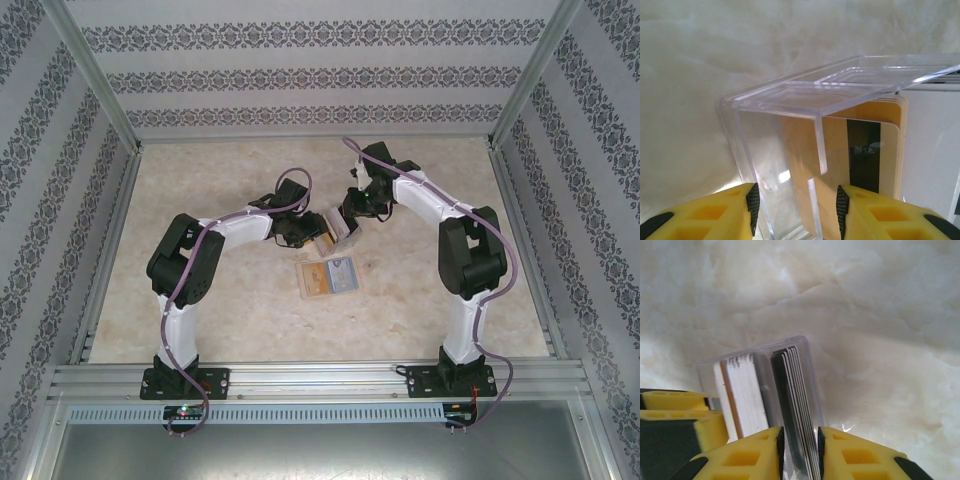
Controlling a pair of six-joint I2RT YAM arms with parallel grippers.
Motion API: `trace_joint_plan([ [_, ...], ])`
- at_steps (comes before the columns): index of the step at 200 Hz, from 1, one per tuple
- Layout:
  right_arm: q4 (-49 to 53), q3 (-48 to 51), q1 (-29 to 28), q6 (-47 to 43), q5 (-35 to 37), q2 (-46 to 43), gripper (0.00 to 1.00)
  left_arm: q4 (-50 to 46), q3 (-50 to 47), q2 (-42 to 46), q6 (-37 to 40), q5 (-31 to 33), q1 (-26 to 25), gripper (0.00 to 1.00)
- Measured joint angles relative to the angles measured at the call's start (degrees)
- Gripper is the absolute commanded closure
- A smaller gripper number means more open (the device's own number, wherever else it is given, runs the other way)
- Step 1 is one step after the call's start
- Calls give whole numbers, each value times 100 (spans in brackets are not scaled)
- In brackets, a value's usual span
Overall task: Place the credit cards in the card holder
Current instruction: Pick up the credit card from the storage box.
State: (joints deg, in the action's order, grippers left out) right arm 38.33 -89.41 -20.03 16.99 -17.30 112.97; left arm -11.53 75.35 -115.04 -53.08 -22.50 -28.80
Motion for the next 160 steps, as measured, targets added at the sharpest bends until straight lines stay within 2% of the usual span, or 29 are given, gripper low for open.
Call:
trace_joint_plan([
  [68, -4, -13, -11, 4, -293, -61, 71, -2, 0, -63, 0, 0, 0, 54],
  [91, 0, -13, -11, -15, -229, -63, 61, -2, 0, -63, 2, 0, 0, 54],
  [124, -2, -11, 2, -37, 96, -66, 60, -2, 0, -63, 2, 0, 0, 54],
  [160, 0, -11, 44, -37, 116, -57, 61, -2, 0, -63, 2, 0, 0, 55],
])
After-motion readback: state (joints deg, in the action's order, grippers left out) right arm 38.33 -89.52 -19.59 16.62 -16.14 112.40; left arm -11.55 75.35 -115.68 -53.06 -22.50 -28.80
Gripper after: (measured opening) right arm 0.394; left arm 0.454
